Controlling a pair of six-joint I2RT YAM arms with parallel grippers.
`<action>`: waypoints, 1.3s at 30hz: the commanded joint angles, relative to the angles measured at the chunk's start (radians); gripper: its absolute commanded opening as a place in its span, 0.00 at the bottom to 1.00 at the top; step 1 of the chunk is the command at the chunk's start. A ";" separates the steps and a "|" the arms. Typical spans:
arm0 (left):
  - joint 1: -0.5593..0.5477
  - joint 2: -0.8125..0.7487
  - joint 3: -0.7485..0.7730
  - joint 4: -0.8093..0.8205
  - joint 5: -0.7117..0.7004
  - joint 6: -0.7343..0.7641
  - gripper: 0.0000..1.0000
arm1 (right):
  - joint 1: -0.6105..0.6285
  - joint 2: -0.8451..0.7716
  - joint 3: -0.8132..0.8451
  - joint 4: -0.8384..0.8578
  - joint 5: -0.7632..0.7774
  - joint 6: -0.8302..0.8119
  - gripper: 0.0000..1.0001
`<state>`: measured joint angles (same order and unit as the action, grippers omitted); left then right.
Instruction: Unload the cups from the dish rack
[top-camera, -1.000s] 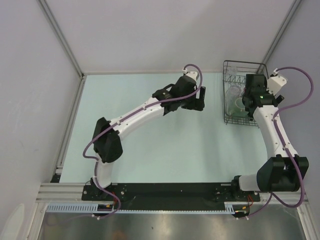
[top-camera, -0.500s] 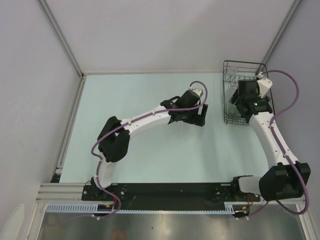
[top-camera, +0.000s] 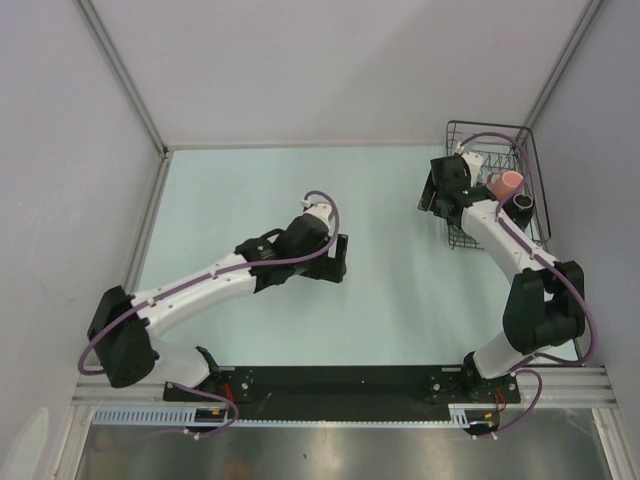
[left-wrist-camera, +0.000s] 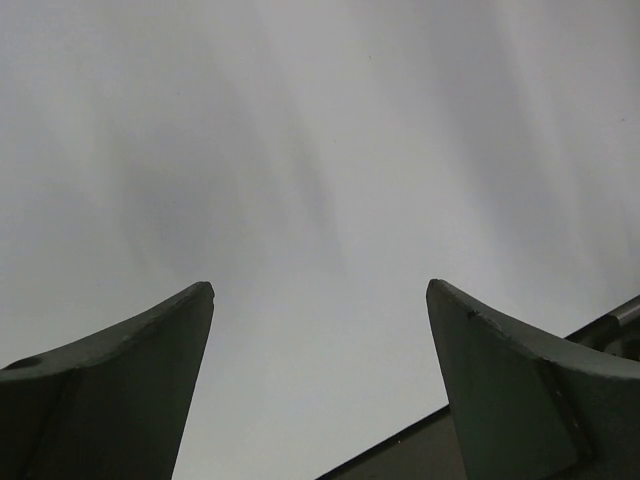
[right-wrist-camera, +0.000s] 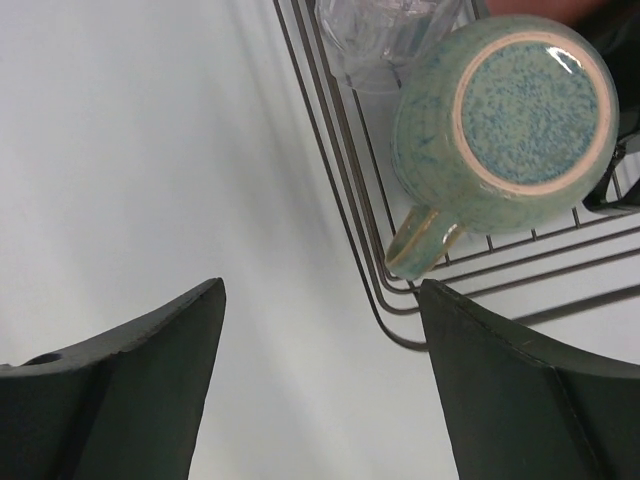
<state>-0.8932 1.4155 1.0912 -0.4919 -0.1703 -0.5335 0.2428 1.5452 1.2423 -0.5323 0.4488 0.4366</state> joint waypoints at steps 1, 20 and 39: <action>0.008 -0.154 -0.054 -0.017 -0.044 -0.031 0.93 | -0.020 0.061 0.081 0.074 -0.002 -0.038 0.82; 0.020 -0.349 -0.201 -0.103 -0.101 -0.075 0.94 | -0.033 0.214 0.085 0.127 -0.053 -0.044 0.48; 0.020 -0.391 -0.214 -0.139 -0.112 -0.086 0.93 | -0.020 0.198 0.013 0.138 -0.065 -0.026 0.00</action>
<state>-0.8783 1.0481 0.8822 -0.6212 -0.2604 -0.6029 0.2150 1.7611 1.3048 -0.3790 0.3710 0.3561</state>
